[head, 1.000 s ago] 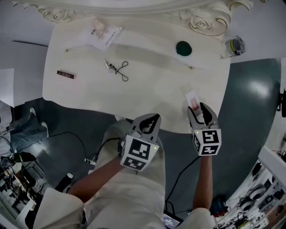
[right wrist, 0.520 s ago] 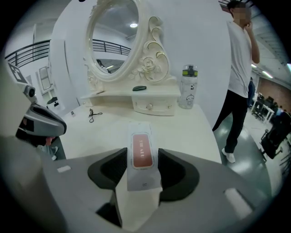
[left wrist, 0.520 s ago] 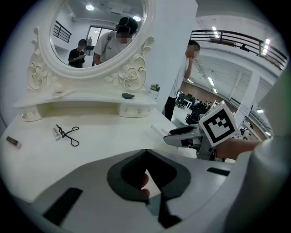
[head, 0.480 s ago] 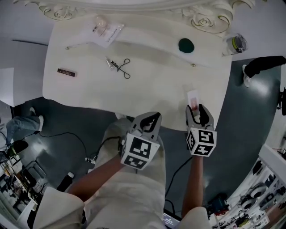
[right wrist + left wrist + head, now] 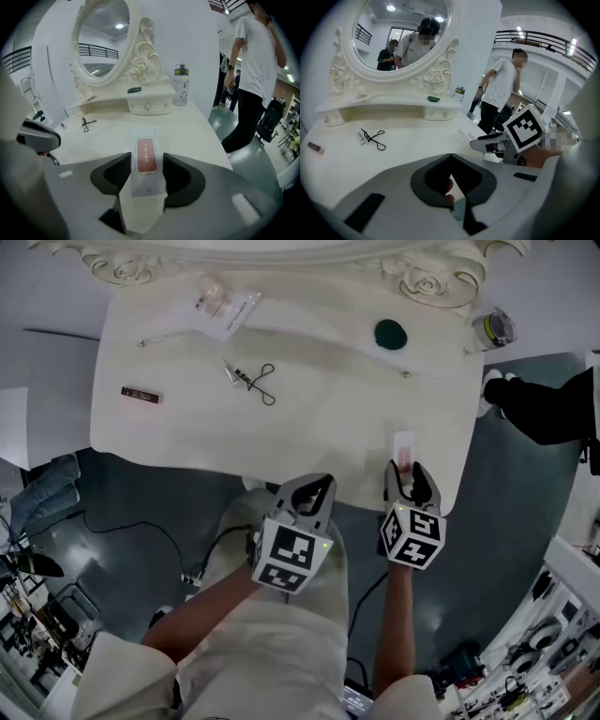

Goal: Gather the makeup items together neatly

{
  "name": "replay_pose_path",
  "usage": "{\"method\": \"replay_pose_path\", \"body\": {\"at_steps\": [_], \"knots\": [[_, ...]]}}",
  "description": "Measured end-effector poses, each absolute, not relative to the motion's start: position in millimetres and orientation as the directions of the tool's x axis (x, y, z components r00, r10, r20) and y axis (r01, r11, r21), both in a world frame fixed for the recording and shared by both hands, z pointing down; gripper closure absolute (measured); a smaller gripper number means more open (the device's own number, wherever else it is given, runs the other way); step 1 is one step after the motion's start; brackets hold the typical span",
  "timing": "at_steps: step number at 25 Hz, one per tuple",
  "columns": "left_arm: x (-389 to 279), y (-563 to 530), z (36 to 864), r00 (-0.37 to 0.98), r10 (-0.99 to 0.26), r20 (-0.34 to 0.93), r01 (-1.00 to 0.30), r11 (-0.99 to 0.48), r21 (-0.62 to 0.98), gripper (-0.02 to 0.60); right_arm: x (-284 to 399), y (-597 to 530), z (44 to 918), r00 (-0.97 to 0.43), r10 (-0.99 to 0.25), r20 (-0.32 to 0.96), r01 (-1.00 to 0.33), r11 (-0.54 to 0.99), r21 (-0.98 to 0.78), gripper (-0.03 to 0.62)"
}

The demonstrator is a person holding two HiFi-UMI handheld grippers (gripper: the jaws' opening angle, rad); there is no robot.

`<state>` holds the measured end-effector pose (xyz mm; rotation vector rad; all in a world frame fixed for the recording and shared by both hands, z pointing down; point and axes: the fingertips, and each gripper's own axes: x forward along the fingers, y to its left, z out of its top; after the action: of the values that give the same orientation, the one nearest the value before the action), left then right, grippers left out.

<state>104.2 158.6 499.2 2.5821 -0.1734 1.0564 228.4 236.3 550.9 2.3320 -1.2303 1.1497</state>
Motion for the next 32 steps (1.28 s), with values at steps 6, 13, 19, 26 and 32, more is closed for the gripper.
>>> {"method": "replay_pose_path", "body": {"at_steps": [6,13,19,26,32], "knots": [[97.5,153.9,507.1,0.706,0.017,0.708,-0.241,-0.935,0.262,0.577,223.2,233.3,551.4,0.366,-0.549,0.751,-0.737,-0.664,-0.126,0.388],[84.5,144.2,513.0,0.689,0.015,0.724,-0.244,-0.937,0.252,0.577,209.5,228.2,552.5,0.392,-0.501,0.772,-0.696,-0.710,-0.108,0.388],[75.1,133.9,514.2,0.691,0.013,0.723,-0.244,-0.937,0.250,0.577,194.3,219.9,551.1,0.398,-0.480,0.782,-0.683,-0.724,-0.096,0.388],[66.6,122.3,514.1,0.700,0.022,0.714,-0.230,-0.939,0.255,0.577,182.3,212.9,551.0,0.418,-0.443,0.793,-0.660,-0.748,-0.070,0.388],[58.0,108.8,513.8,0.704,0.026,0.710,-0.229,-0.938,0.261,0.577,168.5,205.9,555.5,0.429,-0.399,0.811,-0.645,-0.763,-0.034,0.388]]}}
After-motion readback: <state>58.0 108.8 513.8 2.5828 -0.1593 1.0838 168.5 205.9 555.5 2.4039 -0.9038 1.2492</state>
